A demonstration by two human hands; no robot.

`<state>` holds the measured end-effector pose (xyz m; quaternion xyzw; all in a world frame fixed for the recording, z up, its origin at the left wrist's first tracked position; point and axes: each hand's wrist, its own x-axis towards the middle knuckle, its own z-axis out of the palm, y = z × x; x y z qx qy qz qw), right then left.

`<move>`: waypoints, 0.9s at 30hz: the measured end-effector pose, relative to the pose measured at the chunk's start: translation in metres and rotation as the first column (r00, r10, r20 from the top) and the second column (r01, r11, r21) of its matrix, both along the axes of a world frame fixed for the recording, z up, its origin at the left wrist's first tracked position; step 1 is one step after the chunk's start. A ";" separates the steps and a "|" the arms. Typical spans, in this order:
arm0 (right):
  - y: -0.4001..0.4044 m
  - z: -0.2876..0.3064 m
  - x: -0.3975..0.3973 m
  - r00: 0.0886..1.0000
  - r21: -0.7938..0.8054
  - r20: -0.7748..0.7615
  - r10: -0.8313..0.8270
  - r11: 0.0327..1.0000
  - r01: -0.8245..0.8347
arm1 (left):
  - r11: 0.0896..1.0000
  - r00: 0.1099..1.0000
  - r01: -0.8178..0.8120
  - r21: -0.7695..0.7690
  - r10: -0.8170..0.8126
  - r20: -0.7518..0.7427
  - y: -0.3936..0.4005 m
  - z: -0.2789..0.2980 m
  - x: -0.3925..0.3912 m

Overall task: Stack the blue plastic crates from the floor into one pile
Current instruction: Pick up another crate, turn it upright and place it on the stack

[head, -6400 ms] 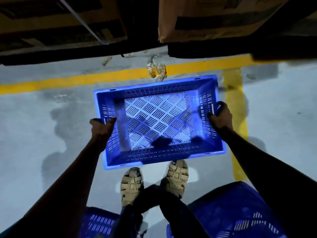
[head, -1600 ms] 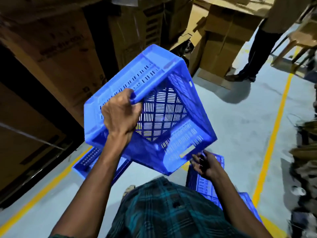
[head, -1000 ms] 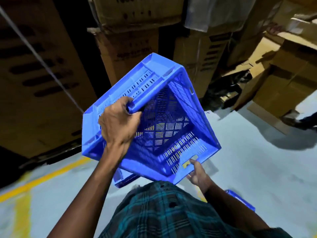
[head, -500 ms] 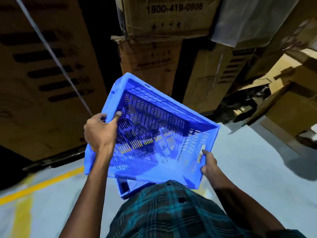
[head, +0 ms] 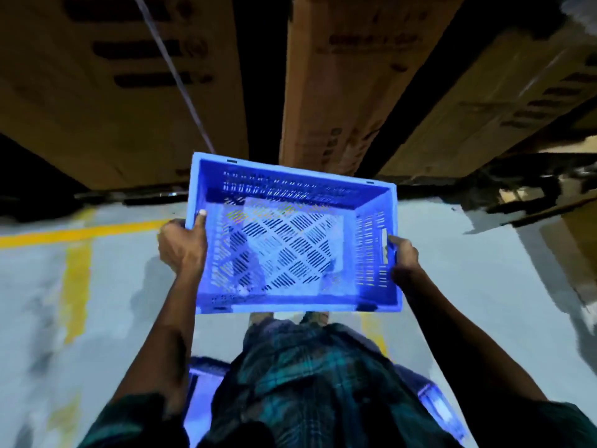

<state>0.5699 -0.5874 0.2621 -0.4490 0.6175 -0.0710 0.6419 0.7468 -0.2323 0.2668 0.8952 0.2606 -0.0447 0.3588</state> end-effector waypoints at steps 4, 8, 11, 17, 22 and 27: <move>-0.019 -0.050 0.017 0.991 0.028 -0.077 0.110 0.994 -0.108 | 0.997 0.992 0.001 0.076 0.009 -0.127 -0.008 -0.056 -0.009; -0.033 -0.112 0.044 0.974 0.055 -0.139 0.178 0.984 -0.172 | 0.992 0.952 -0.003 0.129 0.043 -0.303 -0.017 -0.127 -0.002; -0.037 -0.167 0.068 0.961 0.022 -0.187 0.201 0.979 -0.201 | 0.992 0.929 -0.014 0.128 0.060 -0.365 -0.022 -0.185 0.012; -0.043 -0.277 0.106 0.948 -0.059 -0.250 0.198 0.974 -0.219 | 0.993 0.899 0.004 0.115 0.046 -0.435 -0.024 -0.309 0.042; -0.042 -0.351 0.120 0.959 -0.150 -0.237 0.154 0.970 -0.193 | 0.993 0.901 0.010 0.116 0.042 -0.431 -0.029 -0.391 0.063; -0.047 -0.395 0.129 0.956 -0.176 -0.252 0.149 0.965 -0.197 | 0.994 0.907 -0.002 0.106 0.046 -0.419 -0.027 -0.438 0.067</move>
